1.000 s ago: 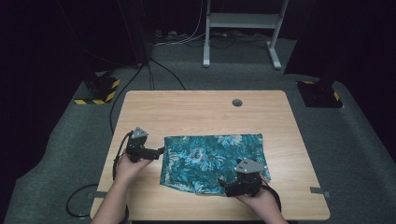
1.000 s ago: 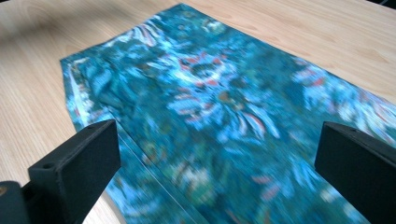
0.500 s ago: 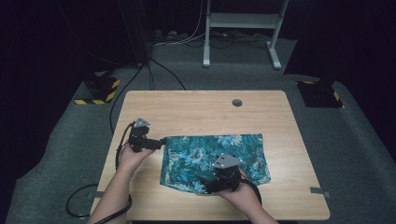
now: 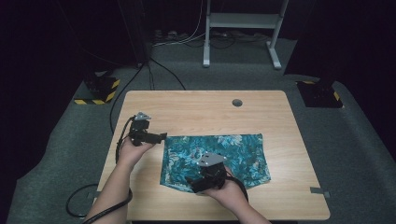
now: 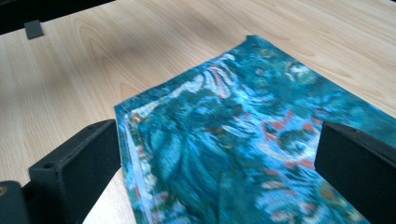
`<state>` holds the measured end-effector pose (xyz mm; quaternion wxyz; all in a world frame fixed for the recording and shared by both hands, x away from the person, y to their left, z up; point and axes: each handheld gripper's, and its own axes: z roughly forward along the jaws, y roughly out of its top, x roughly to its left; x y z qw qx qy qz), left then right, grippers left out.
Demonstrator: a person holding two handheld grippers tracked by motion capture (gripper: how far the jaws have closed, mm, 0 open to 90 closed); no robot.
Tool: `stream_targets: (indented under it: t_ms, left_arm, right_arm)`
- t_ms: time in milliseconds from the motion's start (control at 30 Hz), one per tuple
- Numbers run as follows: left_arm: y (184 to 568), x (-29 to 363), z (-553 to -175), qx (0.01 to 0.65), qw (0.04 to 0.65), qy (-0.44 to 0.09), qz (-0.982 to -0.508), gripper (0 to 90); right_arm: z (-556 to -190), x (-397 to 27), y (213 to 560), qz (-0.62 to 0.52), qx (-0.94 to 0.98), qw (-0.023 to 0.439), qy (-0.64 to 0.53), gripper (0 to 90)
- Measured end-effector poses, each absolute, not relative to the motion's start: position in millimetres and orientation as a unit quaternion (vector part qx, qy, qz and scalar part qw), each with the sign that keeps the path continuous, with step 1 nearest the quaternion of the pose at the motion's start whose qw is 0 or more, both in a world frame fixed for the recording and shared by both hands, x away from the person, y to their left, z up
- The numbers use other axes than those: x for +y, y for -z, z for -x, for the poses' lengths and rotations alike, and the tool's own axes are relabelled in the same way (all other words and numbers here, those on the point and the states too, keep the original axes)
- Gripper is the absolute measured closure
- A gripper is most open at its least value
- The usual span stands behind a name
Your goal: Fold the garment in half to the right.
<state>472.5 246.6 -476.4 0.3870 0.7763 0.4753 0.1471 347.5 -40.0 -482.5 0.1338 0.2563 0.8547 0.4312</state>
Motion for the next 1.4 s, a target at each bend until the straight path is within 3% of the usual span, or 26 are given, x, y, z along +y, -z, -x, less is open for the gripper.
stream_targets:
  t_ms: [500, 733, 1033, 1267, 1400]
  left_arm:
    - [505.5, 231.8, -481.6, 0.47, 0.392, -0.113, -0.783, 1.9]
    - [517.8, 223.8, -485.6, 0.471, 0.394, -0.107, -0.782, 2.5]
    - [529.6, 220.3, -489.0, 0.47, 0.4, -0.093, -0.781, 9.7]
    - [533.6, 218.5, -488.9, 0.467, 0.4, -0.099, -0.782, 26.2]
    - [533.9, 216.8, -487.7, 0.463, 0.402, -0.113, -0.782, 40.1]
  right_arm:
    - [-349.7, -5.3, 495.5, -0.248, 0.86, 0.109, -0.432, 0.6]
    - [-346.7, 11.1, 504.7, -0.238, 0.864, 0.096, -0.432, 7.1]
    - [-342.4, 32.4, 514.4, -0.234, 0.871, 0.101, -0.42, 14.7]
    - [-343.4, 43.9, 524.1, -0.244, 0.877, 0.11, -0.398, 26.0]
    - [-341.8, 49.0, 530.0, -0.241, 0.881, 0.117, -0.391, 34.2]
